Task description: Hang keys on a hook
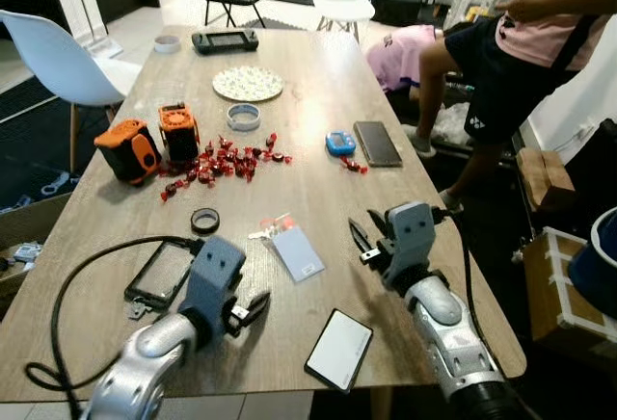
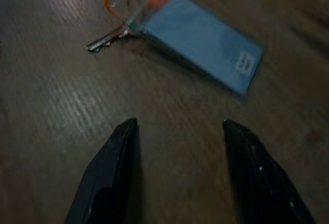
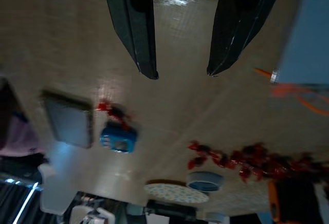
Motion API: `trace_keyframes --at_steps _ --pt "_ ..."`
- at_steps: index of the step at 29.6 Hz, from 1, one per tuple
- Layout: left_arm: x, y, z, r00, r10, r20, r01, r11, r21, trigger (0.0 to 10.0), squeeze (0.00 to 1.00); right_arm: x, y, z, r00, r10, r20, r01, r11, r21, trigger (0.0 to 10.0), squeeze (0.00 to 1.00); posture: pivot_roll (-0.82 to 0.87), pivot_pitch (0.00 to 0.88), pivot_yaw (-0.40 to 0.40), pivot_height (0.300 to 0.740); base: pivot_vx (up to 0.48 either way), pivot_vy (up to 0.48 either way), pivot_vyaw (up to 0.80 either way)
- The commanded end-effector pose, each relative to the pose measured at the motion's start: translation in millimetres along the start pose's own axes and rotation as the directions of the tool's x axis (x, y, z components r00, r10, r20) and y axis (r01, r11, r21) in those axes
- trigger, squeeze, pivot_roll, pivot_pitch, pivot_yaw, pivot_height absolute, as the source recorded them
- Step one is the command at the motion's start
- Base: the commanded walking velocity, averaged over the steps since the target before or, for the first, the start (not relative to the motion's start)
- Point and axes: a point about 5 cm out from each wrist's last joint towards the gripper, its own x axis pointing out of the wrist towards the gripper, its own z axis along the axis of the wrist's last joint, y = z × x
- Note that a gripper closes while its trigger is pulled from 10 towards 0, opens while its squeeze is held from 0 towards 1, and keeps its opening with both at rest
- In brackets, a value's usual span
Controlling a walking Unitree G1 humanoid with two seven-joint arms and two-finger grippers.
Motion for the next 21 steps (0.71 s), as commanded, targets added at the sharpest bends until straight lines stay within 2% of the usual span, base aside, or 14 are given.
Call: trace_keyframes --at_steps 1,2,3,5,6,7,9,15,16,18,19,20,21 --pt "2.0 2.3 -15 0.998 0.024 -0.066 -0.029 0.997 -0.075 10.0 0.00 -0.8 0.0 -3 1.000 0.006 -0.006 -0.006 0.999 -0.039 10.0 0.00 0.10 0.161 -0.037 0.740 0.000 0.000 0.00" --pt "4.9 3.0 -14 0.997 0.040 -0.064 -0.046 0.994 -0.102 10.0 0.00 -0.1 -0.3 -3 1.000 0.014 -0.005 -0.015 0.997 -0.070 10.0 0.00 0.10 0.166 -0.034 0.740 0.000 0.000 0.00" --pt "7.6 3.7 -11 0.997 0.057 -0.060 -0.064 0.990 -0.123 10.0 0.00 0.9 -0.5 -3 1.000 0.016 -0.003 -0.016 0.998 -0.066 10.0 0.00 0.10 0.168 -0.030 0.740 0.000 0.000 0.00" --pt "9.5 4.4 -9 0.996 0.072 -0.055 -0.079 0.987 -0.139 10.0 0.00 2.3 -0.4 -3 1.000 0.015 0.000 -0.015 0.999 -0.031 10.0 0.00 0.10 0.168 -0.030 0.740 0.000 0.000 0.00" --pt "11.2 5.5 -6 0.995 0.088 -0.051 -0.095 0.984 -0.149 10.0 0.00 4.1 0.5 -4 1.000 0.018 -0.004 -0.018 0.999 0.031 10.0 0.00 0.10 0.168 -0.030 0.740 0.000 0.000 0.00" --pt "11.2 5.5 -6 0.995 0.088 -0.051 -0.095 0.984 -0.149 10.0 0.00 4.1 0.5 -4 1.000 0.018 -0.004 -0.018 0.999 0.031 10.0 0.00 0.10 0.168 -0.030 0.740 0.000 0.000 0.00" --pt "13.3 5.8 0 0.993 0.106 -0.052 -0.113 0.983 -0.142 10.0 0.00 10.1 10.8 -6 0.998 0.064 -0.004 -0.063 0.989 0.135 10.0 0.00 0.10 0.168 -0.030 0.740 0.000 0.000 0.00" --pt "15.8 -5.0 -6 0.992 0.084 -0.089 -0.095 0.986 -0.134 10.0 0.00 20.0 28.3 -7 0.992 0.129 0.003 -0.127 0.976 0.174 10.0 0.00 0.11 0.176 -0.024 0.740 0.000 0.000 0.00" --pt "17.8 -9.1 -7 0.992 0.081 -0.094 -0.094 0.985 -0.143 10.0 0.00 23.7 35.2 -8 0.985 0.171 0.000 -0.167 0.965 0.201 10.0 0.00 0.11 0.176 -0.024 0.740 0.000 0.000 0.00" --pt "18.6 -10.2 -7 0.992 0.081 -0.096 -0.094 0.985 -0.146 10.0 0.00 24.8 37.7 -8 0.982 0.189 0.000 -0.185 0.958 0.218 10.0 0.00 0.11 0.176 -0.024 0.740 0.000 0.000 0.00" --pt "19.3 -11.0 -6 0.992 0.083 -0.096 -0.096 0.985 -0.146 10.0 0.00 25.5 42.9 -10 0.972 0.235 -0.006 -0.225 0.939 0.259 10.0 0.00 0.11 0.176 -0.024 0.740 0.000 0.000 0.00" --pt "20.0 -11.2 -5 0.991 0.088 -0.096 -0.102 0.984 -0.147 10.0 0.00 25.3 51.9 -11 0.951 0.310 -0.010 -0.290 0.902 0.320 10.0 0.00 0.11 0.176 -0.024 0.740 0.000 0.000 0.00" --pt "20.0 -11.2 -5 0.991 0.088 -0.096 -0.102 0.984 -0.147 10.0 0.00 25.3 51.9 -11 0.951 0.310 -0.010 -0.290 0.902 0.320 10.0 0.00 0.11 0.176 -0.024 0.740 0.000 0.000 0.00"
